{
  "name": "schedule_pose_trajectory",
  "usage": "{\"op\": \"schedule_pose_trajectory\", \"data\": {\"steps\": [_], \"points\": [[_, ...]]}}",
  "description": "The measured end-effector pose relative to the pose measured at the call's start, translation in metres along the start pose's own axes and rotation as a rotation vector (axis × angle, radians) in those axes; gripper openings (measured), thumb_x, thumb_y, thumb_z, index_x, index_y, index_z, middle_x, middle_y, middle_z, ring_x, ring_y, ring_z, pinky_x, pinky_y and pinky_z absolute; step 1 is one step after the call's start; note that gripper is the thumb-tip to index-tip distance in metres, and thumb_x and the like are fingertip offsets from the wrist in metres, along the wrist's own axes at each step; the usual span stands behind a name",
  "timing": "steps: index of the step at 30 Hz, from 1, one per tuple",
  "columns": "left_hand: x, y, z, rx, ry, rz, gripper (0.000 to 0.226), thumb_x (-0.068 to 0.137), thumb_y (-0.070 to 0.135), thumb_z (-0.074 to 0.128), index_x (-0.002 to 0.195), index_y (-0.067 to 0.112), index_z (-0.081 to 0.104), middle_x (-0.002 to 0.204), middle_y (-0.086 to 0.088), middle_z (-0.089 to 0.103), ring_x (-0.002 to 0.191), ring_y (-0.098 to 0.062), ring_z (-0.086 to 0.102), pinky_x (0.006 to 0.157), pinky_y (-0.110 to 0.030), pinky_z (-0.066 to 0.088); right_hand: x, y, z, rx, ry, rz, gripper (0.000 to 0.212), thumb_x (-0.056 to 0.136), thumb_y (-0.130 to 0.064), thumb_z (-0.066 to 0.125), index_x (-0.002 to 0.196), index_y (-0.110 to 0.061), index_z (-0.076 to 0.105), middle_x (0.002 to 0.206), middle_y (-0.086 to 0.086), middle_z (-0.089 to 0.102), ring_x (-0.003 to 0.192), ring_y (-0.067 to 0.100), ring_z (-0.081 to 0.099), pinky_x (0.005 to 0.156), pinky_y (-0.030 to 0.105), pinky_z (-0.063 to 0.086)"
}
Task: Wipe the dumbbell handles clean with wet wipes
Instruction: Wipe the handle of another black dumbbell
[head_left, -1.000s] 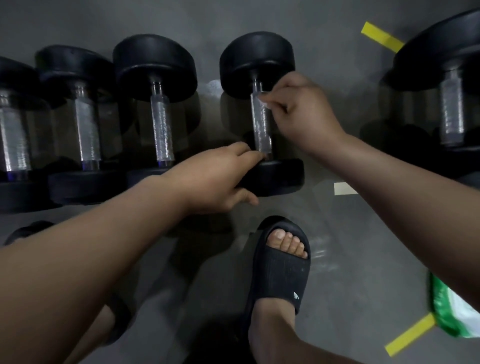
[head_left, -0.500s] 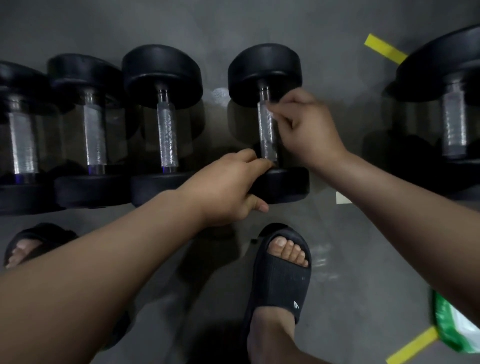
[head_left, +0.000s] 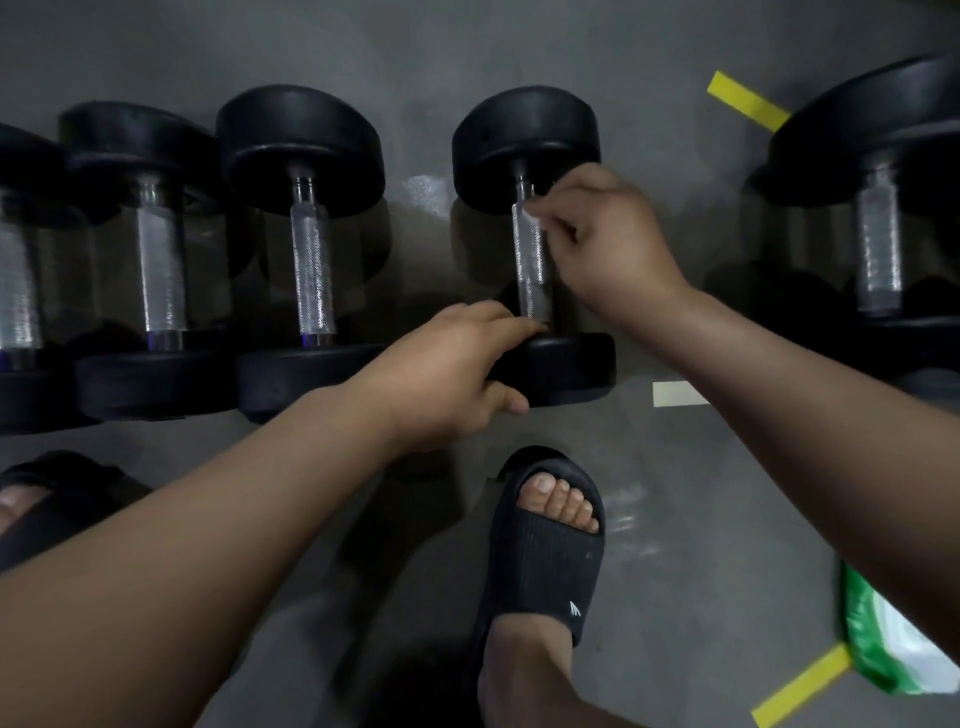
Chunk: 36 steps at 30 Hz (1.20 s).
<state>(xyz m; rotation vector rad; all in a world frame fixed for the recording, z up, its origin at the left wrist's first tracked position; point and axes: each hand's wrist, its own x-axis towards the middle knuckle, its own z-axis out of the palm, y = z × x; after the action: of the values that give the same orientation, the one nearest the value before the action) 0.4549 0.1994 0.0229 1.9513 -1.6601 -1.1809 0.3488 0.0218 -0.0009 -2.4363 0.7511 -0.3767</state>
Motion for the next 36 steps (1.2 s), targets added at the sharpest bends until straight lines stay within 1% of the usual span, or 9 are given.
{"op": "schedule_pose_trajectory", "data": {"steps": [4, 9, 12, 14, 21, 26, 30, 33, 36], "points": [[0.000, 0.000, 0.006, -0.029, 0.033, 0.002, 0.074, 0.081, 0.038, 0.080, 0.147, 0.025, 0.048, 0.131, 0.004, 0.055, 0.125, -0.018, 0.049, 0.107, -0.040, 0.043, -0.001, 0.003, 0.004, -0.017, 0.031, 0.011, 0.025, 0.093, -0.011, 0.056, 0.106, -0.005, 0.076, 0.102, 0.014, 0.065, 0.089, 0.023, 0.065, 0.081, 0.020, 0.045], [0.002, -0.001, 0.005, -0.037, 0.042, -0.001, 0.074, 0.079, 0.039, 0.081, 0.145, 0.024, 0.051, 0.127, 0.006, 0.056, 0.123, -0.018, 0.050, 0.105, -0.041, 0.044, -0.008, 0.009, 0.000, -0.058, -0.101, -0.079, 0.025, 0.099, -0.016, 0.055, 0.108, 0.000, 0.073, 0.105, 0.013, 0.063, 0.089, 0.018, 0.061, 0.078, 0.021, 0.045], [0.005, 0.002, 0.005, -0.024, 0.047, -0.002, 0.073, 0.078, 0.041, 0.081, 0.144, 0.026, 0.052, 0.126, 0.007, 0.057, 0.121, -0.017, 0.051, 0.105, -0.040, 0.044, 0.004, 0.008, 0.003, 0.005, -0.020, 0.022, 0.031, 0.098, -0.021, 0.053, 0.103, 0.002, 0.072, 0.102, 0.014, 0.062, 0.086, 0.010, 0.056, 0.077, 0.025, 0.048], [0.006, 0.004, 0.006, -0.001, 0.052, -0.007, 0.074, 0.078, 0.043, 0.081, 0.144, 0.026, 0.052, 0.127, 0.007, 0.058, 0.121, -0.017, 0.050, 0.106, -0.039, 0.044, -0.001, 0.010, 0.007, -0.020, 0.021, -0.019, 0.024, 0.097, -0.015, 0.057, 0.103, -0.001, 0.075, 0.101, 0.015, 0.062, 0.088, 0.017, 0.060, 0.078, 0.020, 0.046], [0.001, 0.012, 0.003, -0.009, 0.082, -0.048, 0.073, 0.079, 0.043, 0.081, 0.144, 0.025, 0.053, 0.129, 0.002, 0.063, 0.123, -0.017, 0.052, 0.105, -0.037, 0.044, -0.021, 0.018, -0.021, 0.081, -0.247, -0.206, 0.022, 0.090, -0.006, 0.060, 0.101, -0.007, 0.079, 0.102, 0.010, 0.065, 0.090, 0.011, 0.062, 0.081, 0.020, 0.049], [0.000, 0.013, 0.005, -0.032, 0.094, -0.057, 0.071, 0.079, 0.041, 0.081, 0.143, 0.027, 0.053, 0.129, 0.005, 0.064, 0.122, -0.015, 0.051, 0.105, -0.036, 0.044, -0.003, 0.024, -0.008, 0.071, -0.028, 0.035, 0.021, 0.090, -0.006, 0.063, 0.104, -0.010, 0.078, 0.100, 0.000, 0.063, 0.089, 0.000, 0.055, 0.080, 0.006, 0.040], [-0.003, 0.010, 0.005, -0.032, 0.090, -0.057, 0.070, 0.080, 0.038, 0.080, 0.144, 0.026, 0.053, 0.132, 0.005, 0.061, 0.126, -0.014, 0.050, 0.106, -0.032, 0.042, -0.021, 0.025, -0.013, 0.172, -0.157, 0.016, 0.006, 0.090, -0.014, 0.074, 0.090, -0.010, 0.079, 0.092, 0.002, 0.064, 0.082, 0.011, 0.064, 0.078, 0.020, 0.050], [-0.007, 0.006, 0.002, -0.036, 0.087, -0.047, 0.070, 0.082, 0.036, 0.080, 0.145, 0.024, 0.051, 0.136, 0.005, 0.060, 0.128, -0.013, 0.050, 0.108, -0.029, 0.040, -0.018, 0.025, -0.022, 0.192, -0.306, -0.001, 0.012, 0.090, -0.021, 0.076, 0.089, -0.010, 0.080, 0.089, 0.005, 0.067, 0.079, 0.016, 0.067, 0.075, 0.026, 0.053], [-0.008, 0.005, 0.002, -0.043, 0.095, -0.034, 0.067, 0.082, 0.032, 0.080, 0.143, 0.021, 0.054, 0.132, 0.004, 0.061, 0.125, -0.013, 0.053, 0.106, -0.025, 0.041, -0.005, 0.024, -0.014, 0.171, -0.170, 0.078, 0.013, 0.088, -0.025, 0.075, 0.087, -0.014, 0.080, 0.090, 0.004, 0.069, 0.083, 0.014, 0.067, 0.079, 0.027, 0.053]]}}
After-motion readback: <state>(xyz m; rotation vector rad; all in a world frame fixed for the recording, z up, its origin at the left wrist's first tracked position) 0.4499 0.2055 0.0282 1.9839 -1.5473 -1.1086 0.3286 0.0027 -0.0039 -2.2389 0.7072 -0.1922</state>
